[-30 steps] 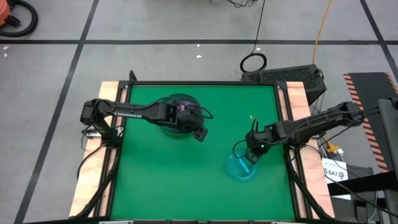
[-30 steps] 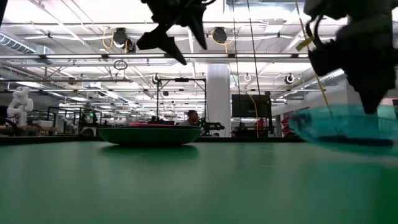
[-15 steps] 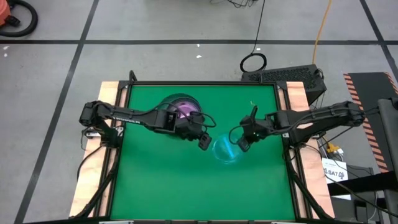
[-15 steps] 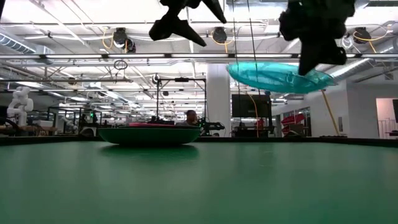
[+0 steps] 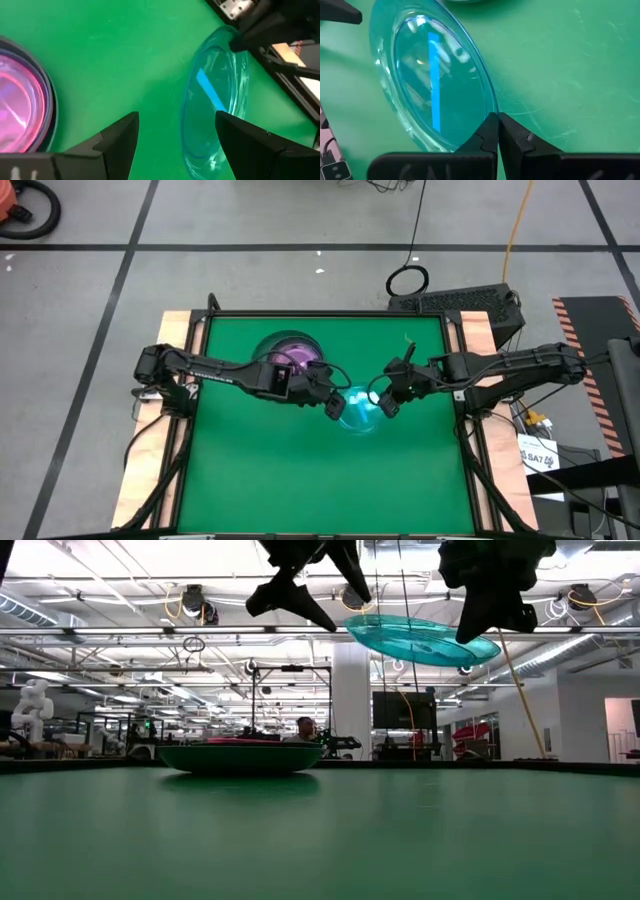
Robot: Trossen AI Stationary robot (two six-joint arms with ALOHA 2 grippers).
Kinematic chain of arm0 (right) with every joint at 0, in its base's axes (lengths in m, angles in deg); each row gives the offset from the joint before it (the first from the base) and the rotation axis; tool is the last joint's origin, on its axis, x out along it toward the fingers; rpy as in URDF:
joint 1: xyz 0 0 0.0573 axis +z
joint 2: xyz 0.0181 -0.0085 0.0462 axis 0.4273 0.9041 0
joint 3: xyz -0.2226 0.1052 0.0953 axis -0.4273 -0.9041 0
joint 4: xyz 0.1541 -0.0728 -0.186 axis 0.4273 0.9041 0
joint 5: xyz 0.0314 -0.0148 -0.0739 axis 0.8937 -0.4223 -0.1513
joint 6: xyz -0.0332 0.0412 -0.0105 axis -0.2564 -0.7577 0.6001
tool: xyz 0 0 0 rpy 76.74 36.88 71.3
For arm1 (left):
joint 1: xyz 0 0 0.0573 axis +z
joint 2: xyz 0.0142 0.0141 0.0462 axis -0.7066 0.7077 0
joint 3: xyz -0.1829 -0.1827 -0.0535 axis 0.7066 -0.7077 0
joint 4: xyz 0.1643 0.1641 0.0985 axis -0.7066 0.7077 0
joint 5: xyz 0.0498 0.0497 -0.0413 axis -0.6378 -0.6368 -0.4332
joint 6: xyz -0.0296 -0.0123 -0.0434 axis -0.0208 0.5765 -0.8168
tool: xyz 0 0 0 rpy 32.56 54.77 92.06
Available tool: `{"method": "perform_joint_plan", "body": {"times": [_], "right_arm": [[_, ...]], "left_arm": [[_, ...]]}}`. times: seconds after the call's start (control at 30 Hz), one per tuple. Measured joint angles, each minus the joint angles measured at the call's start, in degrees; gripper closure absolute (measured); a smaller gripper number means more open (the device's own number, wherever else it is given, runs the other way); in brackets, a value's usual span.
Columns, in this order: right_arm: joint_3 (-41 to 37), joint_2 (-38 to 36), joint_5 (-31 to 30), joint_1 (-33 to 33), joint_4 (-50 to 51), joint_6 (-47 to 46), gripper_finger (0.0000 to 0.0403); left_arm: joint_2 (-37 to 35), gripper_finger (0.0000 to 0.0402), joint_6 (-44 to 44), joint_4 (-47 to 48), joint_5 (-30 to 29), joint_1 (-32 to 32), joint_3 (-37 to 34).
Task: Stack plastic plates
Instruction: Stack the blue plate on the pink plate
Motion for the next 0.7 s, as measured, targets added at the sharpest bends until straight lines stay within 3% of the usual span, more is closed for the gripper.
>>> {"method": "perform_joint_plan", "body": {"times": [0.4,0.7], "right_arm": [[0.00,0.00,0.14,-0.02,-7.24,5.67,0.0403],[0.00,0.00,0.10,0.01,-9.91,8.45,0.0403]], "left_arm": [[0.02,0.0142,5.45,1.39,1.77,1.56,0.00],[0.02,0.0245,5.86,1.16,3.53,2.10,0.05]]}}
